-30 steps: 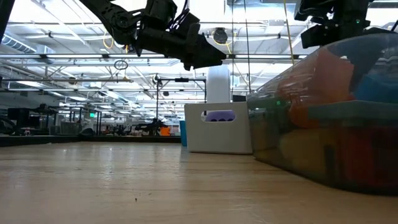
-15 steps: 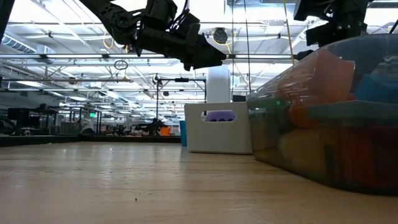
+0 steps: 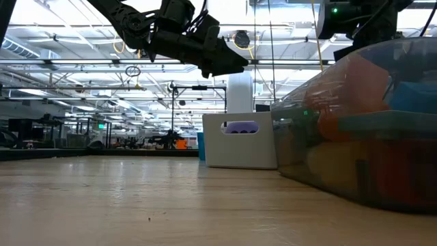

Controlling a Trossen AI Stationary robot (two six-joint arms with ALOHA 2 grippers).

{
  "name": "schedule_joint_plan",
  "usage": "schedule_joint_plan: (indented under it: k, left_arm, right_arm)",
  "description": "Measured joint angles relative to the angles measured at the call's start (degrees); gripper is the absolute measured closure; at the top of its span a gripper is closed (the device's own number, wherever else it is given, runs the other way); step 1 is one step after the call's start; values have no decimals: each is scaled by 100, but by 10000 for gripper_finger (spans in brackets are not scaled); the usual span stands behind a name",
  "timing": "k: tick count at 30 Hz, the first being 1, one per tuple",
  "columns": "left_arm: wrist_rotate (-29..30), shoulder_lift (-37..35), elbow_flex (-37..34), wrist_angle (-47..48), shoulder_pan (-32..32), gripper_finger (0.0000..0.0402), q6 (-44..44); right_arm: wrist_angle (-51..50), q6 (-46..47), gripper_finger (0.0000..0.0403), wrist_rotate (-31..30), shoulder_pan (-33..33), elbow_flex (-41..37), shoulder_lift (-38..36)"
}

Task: Pick & Place Toys
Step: Put the orange dice into the white bin

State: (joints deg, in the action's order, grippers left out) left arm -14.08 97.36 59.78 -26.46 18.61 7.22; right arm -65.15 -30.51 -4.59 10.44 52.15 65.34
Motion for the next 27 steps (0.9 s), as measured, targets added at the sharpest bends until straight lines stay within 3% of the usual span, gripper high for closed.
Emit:
schedule_joint_plan:
  k: [27]
  left_arm:
    - [1, 0, -1, 105, 0, 174, -22]
  right_arm:
    - [569, -1, 4, 29, -4, -907, 2]
